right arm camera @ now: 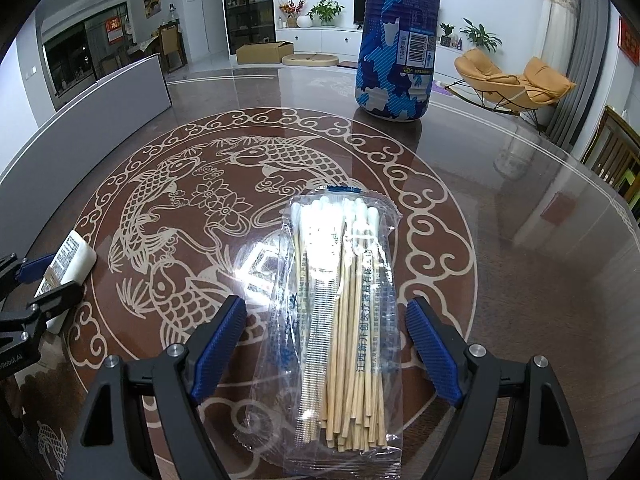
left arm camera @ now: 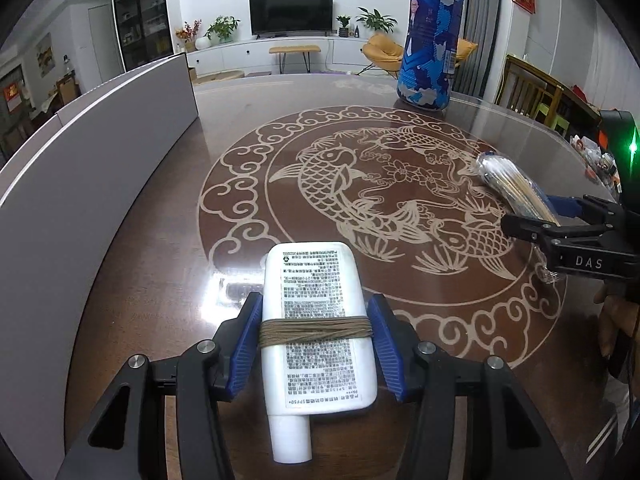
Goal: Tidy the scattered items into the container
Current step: 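Hold the banded package in the left tool while the right tool holds the swab bag, then carry the banded package and swab bag over the cardboard box with both tools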
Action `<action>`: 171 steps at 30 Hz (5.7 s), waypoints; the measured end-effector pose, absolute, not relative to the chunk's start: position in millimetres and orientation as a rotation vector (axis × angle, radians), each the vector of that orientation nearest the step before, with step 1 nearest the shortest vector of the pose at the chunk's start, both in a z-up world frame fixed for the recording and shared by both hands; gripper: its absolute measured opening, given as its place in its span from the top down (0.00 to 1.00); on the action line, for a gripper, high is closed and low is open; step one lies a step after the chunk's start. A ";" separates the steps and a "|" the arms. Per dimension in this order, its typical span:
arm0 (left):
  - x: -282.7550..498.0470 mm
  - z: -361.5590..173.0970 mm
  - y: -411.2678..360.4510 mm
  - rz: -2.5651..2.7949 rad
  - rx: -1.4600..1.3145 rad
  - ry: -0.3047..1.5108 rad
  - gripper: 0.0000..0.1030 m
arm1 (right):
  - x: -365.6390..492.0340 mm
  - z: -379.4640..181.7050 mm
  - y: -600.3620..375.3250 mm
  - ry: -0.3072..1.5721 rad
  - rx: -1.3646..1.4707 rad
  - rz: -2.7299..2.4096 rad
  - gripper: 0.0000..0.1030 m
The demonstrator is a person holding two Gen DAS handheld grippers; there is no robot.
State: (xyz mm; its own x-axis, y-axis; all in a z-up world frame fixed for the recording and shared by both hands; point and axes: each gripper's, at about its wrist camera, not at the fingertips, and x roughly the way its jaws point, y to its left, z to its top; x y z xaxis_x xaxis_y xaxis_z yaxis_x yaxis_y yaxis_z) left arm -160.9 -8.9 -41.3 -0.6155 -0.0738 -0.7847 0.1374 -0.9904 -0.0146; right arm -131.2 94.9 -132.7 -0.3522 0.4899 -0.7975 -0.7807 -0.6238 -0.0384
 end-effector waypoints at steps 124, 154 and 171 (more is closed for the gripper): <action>-213.0 -49.3 -10.1 -2.490 1.921 0.020 0.00 | -190.1 -130.1 31.2 0.662 -1.788 1.720 0.00; -178.4 5.9 -2.4 -2.543 1.921 0.014 0.49 | -188.9 -59.6 43.4 0.776 -1.729 1.710 0.66; -146.8 61.8 -107.6 -2.552 1.759 0.069 0.49 | -285.1 23.3 16.0 0.777 -1.625 1.762 0.66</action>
